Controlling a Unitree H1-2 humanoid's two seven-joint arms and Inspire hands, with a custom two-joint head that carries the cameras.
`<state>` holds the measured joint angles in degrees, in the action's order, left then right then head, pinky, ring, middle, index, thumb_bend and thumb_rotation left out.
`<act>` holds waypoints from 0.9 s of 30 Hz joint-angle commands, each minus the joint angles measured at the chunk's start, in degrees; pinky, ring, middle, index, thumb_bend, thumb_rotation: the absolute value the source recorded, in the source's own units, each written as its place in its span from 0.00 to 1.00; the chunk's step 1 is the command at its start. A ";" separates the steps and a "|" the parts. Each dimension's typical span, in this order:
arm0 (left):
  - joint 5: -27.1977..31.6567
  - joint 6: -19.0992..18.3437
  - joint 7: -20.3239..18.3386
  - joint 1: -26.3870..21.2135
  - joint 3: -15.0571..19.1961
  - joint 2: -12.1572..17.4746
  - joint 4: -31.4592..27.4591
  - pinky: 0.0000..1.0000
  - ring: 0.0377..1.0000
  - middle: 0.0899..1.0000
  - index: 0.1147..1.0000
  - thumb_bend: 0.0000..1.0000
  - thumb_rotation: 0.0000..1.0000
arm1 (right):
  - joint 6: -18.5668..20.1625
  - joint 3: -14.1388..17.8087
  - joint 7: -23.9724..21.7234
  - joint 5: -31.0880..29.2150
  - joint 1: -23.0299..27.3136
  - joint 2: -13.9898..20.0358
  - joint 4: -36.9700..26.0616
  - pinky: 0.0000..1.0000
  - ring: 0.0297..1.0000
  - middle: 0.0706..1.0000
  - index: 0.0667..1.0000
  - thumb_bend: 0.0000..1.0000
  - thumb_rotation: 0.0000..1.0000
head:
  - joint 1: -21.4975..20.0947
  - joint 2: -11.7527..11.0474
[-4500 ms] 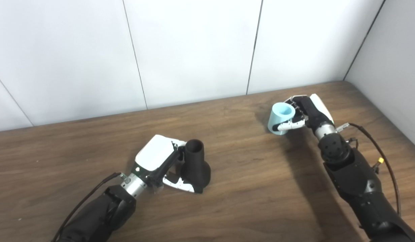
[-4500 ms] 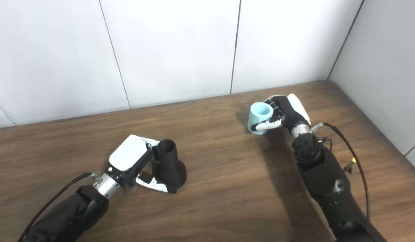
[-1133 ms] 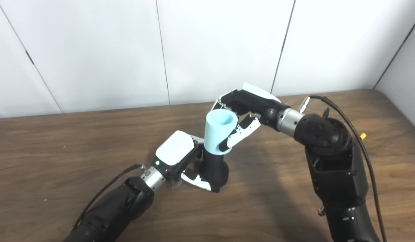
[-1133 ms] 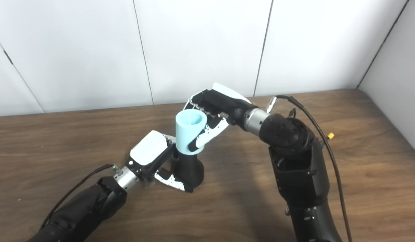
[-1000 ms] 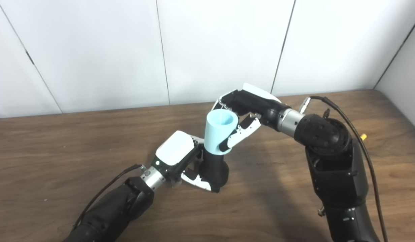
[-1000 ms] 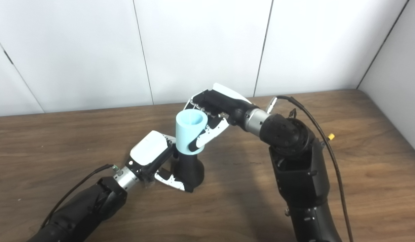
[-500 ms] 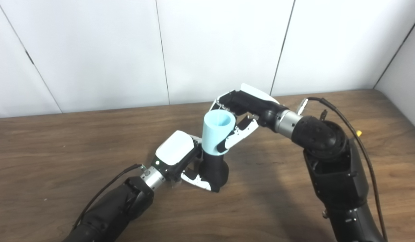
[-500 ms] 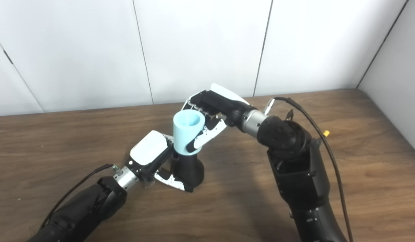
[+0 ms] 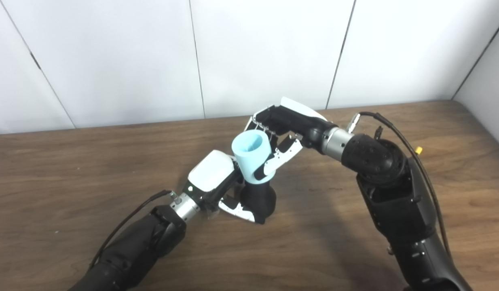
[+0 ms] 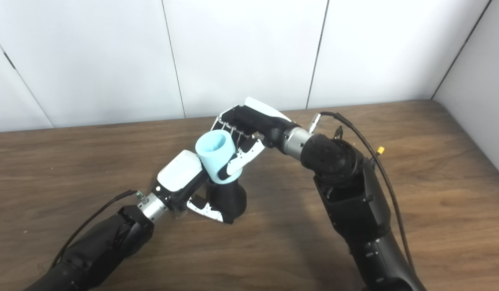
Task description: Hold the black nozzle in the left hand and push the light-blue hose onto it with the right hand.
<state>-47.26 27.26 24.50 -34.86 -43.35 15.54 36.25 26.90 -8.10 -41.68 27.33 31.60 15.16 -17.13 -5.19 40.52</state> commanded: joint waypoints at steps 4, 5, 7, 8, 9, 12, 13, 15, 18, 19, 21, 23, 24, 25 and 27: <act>-3.73 -2.52 -7.49 12.04 -5.16 -0.50 5.54 0.32 0.36 0.38 0.47 0.50 0.00 | -0.75 -1.52 2.68 0.13 3.74 1.99 -1.15 0.34 0.40 0.44 0.47 0.52 0.00 | 0.01 0.34; -3.70 -2.57 -7.63 12.03 -5.15 -0.48 5.48 0.32 0.36 0.38 0.47 0.50 0.00 | -0.81 -1.55 2.75 0.02 3.66 2.22 -1.19 0.34 0.40 0.44 0.47 0.52 0.00 | 0.01 0.34; -3.77 -2.72 -7.79 12.04 -5.16 -0.42 5.30 0.33 0.36 0.38 0.47 0.50 0.00 | -0.77 -1.55 2.89 -0.28 3.54 2.58 -1.25 0.34 0.40 0.44 0.47 0.52 0.00 | 0.02 0.37; -3.73 -2.94 -7.89 12.12 -5.09 -0.39 5.11 0.33 0.36 0.38 0.47 0.50 0.00 | -0.56 -1.53 2.91 -0.24 3.48 2.84 -1.37 0.34 0.40 0.44 0.47 0.52 0.00 | 0.05 0.45; -3.81 -2.90 -7.63 12.14 -5.09 -0.36 5.10 0.32 0.36 0.37 0.47 0.50 0.00 | -0.34 -1.42 2.98 -0.16 3.41 3.03 -1.48 0.35 0.41 0.44 0.47 0.52 0.00 | 0.07 0.51; -4.09 -2.88 -7.08 12.14 -5.21 -0.24 5.18 0.29 0.36 0.37 0.46 0.50 0.00 | -0.17 -1.07 3.59 -0.35 3.10 3.52 -1.54 0.35 0.40 0.44 0.47 0.52 0.00 | -0.02 0.66; -4.14 -2.95 -7.07 12.14 -5.23 -0.20 5.16 0.28 0.36 0.37 0.46 0.50 0.00 | -0.18 -1.01 3.76 -0.39 3.02 3.65 -1.53 0.34 0.40 0.44 0.47 0.52 0.00 | -0.02 0.66; -4.12 -3.19 -7.49 12.09 -5.27 -0.07 5.01 0.30 0.36 0.37 0.46 0.50 0.00 | -0.13 -0.81 3.79 -0.30 2.53 4.01 -1.57 0.34 0.40 0.44 0.48 0.52 0.00 | -0.11 0.71; -4.04 -2.92 -7.21 11.99 -5.26 0.03 5.04 0.30 0.35 0.37 0.47 0.50 0.00 | -0.08 -0.41 3.65 -0.68 1.60 4.36 -1.74 0.34 0.40 0.44 0.48 0.52 0.00 | 0.23 0.96; -3.96 -2.82 -7.13 11.96 -5.21 0.06 5.04 0.30 0.35 0.38 0.47 0.50 0.00 | -0.08 -0.28 3.59 -0.89 1.16 4.53 -1.87 0.34 0.40 0.44 0.48 0.52 0.00 | 0.23 0.96; -3.72 -2.76 -7.44 11.92 -5.13 0.13 4.98 0.31 0.35 0.38 0.47 0.50 0.00 | -0.17 -0.20 3.75 -1.28 0.41 4.94 -2.01 0.33 0.40 0.44 0.48 0.52 0.00 | 0.23 0.96; -3.59 -2.98 -7.88 11.86 -5.05 0.18 4.97 0.31 0.36 0.38 0.47 0.50 0.00 | -0.76 -0.17 4.37 -1.69 -0.46 5.18 -1.76 0.32 0.39 0.44 0.49 0.52 0.00 | -0.10 1.10; -3.50 -3.09 -8.18 11.78 -5.02 0.18 4.97 0.32 0.36 0.38 0.47 0.50 0.00 | -0.67 -0.29 4.63 -1.64 -0.82 5.21 -1.76 0.32 0.38 0.44 0.49 0.52 0.00 | -0.13 1.07; -3.44 -3.12 -8.26 11.72 -4.98 0.15 5.03 0.31 0.36 0.38 0.47 0.50 0.00 | -0.45 -0.38 4.78 -1.49 -1.16 5.17 -1.83 0.31 0.38 0.43 0.49 0.52 0.00 | -0.07 1.06; -3.36 -3.24 -8.39 11.69 -4.90 0.13 4.86 0.31 0.35 0.38 0.47 0.50 0.00 | -0.10 -0.66 4.85 -1.25 -1.75 5.13 -2.20 0.32 0.38 0.43 0.49 0.52 0.00 | 0.17 1.19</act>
<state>-47.20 25.95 24.01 -34.45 -43.37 15.39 35.38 26.69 -9.06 -38.20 24.97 29.62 17.72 -17.59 -5.01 41.66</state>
